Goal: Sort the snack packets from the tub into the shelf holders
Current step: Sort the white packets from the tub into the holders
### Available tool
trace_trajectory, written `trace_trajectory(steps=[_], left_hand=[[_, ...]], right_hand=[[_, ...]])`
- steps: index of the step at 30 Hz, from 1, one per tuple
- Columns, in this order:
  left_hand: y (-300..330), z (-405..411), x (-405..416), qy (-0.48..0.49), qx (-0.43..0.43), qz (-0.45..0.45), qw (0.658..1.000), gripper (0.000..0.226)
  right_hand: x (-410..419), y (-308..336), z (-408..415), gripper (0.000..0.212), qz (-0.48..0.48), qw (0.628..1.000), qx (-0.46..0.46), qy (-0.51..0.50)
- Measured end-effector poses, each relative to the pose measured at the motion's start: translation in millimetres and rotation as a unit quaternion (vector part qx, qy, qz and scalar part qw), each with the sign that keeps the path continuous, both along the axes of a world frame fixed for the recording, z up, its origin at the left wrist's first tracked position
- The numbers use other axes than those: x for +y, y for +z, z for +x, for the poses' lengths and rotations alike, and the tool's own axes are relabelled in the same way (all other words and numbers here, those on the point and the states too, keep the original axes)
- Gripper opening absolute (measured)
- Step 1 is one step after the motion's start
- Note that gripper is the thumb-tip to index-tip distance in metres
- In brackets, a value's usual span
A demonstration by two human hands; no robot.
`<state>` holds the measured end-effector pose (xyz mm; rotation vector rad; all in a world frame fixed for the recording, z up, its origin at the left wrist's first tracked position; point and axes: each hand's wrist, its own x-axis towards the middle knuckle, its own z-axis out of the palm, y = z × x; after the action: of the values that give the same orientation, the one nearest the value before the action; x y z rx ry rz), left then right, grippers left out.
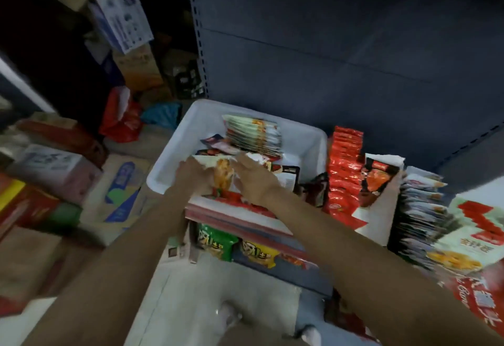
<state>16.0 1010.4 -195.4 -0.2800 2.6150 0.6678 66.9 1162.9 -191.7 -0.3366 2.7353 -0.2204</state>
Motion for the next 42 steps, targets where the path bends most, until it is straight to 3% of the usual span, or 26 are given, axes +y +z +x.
trace_trajectory(steps=[2,6,9,14,20,25,28,30,33,37,41,42], left_hand=[[-3.5,-5.1,-0.9,-0.025,-0.041,0.005,0.999,0.075],[-24.1,-13.1,-3.4,-0.023,-0.061,-0.024,0.998,0.075],[-23.8,-10.8,1.4,-0.017,-0.014,-0.071,0.997,0.077],[-20.5,-7.5,7.5,-0.004,0.037,-0.057,0.998,0.063],[-27.4,-9.4,14.6,0.002,-0.011,0.001,1.000,0.095],[-25.2,-5.8,17.9,0.034,0.080,0.062,0.994,0.032],[-9.8,7.6,16.0,-0.022,0.130,-0.094,0.987,0.018],[1.6,17.3,16.9,-0.062,0.198,-0.128,0.970,0.016],[24.4,31.2,29.1,-0.122,0.289,0.002,0.949,0.026],[62.7,49.7,64.6,-0.243,0.331,0.139,0.901,0.028],[96.9,74.4,113.2,-0.231,0.353,0.245,0.873,0.021],[106.4,81.5,127.8,-0.201,0.340,0.296,0.869,0.019]], right_hand=[[-0.9,-5.6,0.0,0.056,-0.002,0.999,-0.036,-0.009],[7.2,-13.9,10.7,0.057,0.051,0.997,-0.059,-0.028],[13.2,-6.3,17.6,0.054,0.023,0.995,-0.050,-0.078],[21.3,3.6,19.9,0.048,0.013,0.990,-0.057,-0.127],[26.4,4.0,21.2,0.040,0.009,0.987,-0.064,-0.147],[35.5,12.5,20.3,0.032,-0.113,0.960,-0.076,-0.245],[39.5,28.4,25.6,0.035,-0.171,0.951,-0.061,-0.250],[46.7,35.6,32.6,0.039,-0.207,0.944,-0.037,-0.256],[61.4,48.9,47.5,0.046,-0.261,0.932,0.005,-0.252],[84.0,65.2,65.2,0.053,-0.328,0.911,0.067,-0.239],[126.4,78.5,90.7,0.006,-0.377,0.850,0.185,-0.318],[138.6,82.9,100.1,0.011,-0.392,0.829,0.212,-0.338]])
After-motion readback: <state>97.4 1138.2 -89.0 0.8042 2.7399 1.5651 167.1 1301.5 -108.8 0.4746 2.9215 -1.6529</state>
